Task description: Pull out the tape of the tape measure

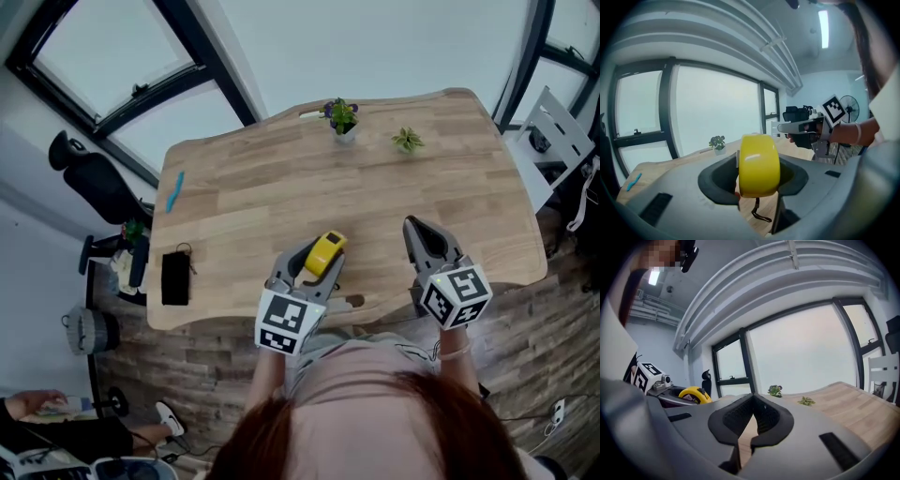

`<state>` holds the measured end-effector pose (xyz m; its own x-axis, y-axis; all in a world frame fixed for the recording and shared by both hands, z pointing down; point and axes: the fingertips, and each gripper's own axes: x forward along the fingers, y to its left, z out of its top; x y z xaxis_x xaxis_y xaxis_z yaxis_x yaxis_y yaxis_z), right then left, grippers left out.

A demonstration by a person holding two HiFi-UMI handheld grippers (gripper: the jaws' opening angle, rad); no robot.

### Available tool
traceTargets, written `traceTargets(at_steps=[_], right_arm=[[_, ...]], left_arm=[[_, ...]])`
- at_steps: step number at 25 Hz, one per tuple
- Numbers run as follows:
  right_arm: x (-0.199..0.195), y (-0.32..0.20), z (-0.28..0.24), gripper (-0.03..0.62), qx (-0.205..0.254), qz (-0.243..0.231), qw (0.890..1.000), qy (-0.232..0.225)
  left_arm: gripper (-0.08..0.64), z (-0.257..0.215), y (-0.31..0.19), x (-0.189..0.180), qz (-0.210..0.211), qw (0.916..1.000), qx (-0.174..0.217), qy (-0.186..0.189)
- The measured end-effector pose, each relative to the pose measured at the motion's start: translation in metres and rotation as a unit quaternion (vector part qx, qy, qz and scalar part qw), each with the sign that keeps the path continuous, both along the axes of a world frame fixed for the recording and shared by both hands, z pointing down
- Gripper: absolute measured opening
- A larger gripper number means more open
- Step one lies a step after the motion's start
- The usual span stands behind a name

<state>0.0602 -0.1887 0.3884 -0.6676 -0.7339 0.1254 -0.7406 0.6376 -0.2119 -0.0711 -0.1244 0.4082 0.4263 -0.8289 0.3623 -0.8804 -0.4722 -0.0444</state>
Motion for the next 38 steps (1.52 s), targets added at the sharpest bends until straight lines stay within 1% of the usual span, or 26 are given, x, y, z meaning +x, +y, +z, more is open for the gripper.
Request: traceTargets(at_steps=[4, 7, 10, 13, 18, 21, 25, 29, 35, 38], right_arm=[[-0.005, -0.001, -0.01, -0.002, 0.024, -0.006, 1.0, 0.005], [-0.014, -0.005, -0.014, -0.002, 0.029, -0.016, 0.999, -0.009], [-0.027, -0.009, -0.017, -0.002, 0.028, -0.026, 0.999, -0.012], [-0.041, -0.014, -0.024, -0.002, 0.028, -0.034, 0.999, -0.02], [-0.058, -0.023, -0.043, -0.002, 0.046, -0.03, 0.998, -0.014], [-0.066, -0.027, -0.054, -0.002, 0.056, -0.031, 0.998, -0.01], [-0.078, -0.031, -0.07, -0.002, 0.072, -0.033, 0.997, -0.003], [-0.085, -0.036, -0.08, -0.002, 0.09, -0.03, 0.995, 0.0], [-0.097, -0.044, -0.088, -0.002, 0.1, -0.03, 0.995, -0.003], [-0.102, -0.047, -0.092, -0.002, 0.106, -0.027, 0.994, -0.003]], left_arm=[[0.175, -0.013, -0.005, -0.006, -0.019, 0.9995, 0.023, 0.008], [0.175, -0.027, -0.016, -0.012, -0.022, 0.999, 0.038, 0.012], [0.175, -0.039, -0.025, -0.023, -0.027, 0.9983, 0.051, 0.01], [0.175, -0.046, -0.03, -0.039, -0.039, 0.9974, 0.059, 0.01], [0.175, -0.059, -0.035, -0.062, -0.051, 0.9964, 0.066, 0.017], [0.175, -0.068, -0.038, -0.071, -0.052, 0.9962, 0.067, 0.017], [0.175, -0.08, -0.043, -0.084, -0.058, 0.9948, 0.076, 0.037], [0.175, -0.089, -0.051, -0.094, -0.059, 0.9933, 0.09, 0.041], [0.175, -0.099, -0.058, -0.103, -0.056, 0.9917, 0.105, 0.049], [0.175, -0.102, -0.06, -0.108, -0.055, 0.9913, 0.11, 0.046]])
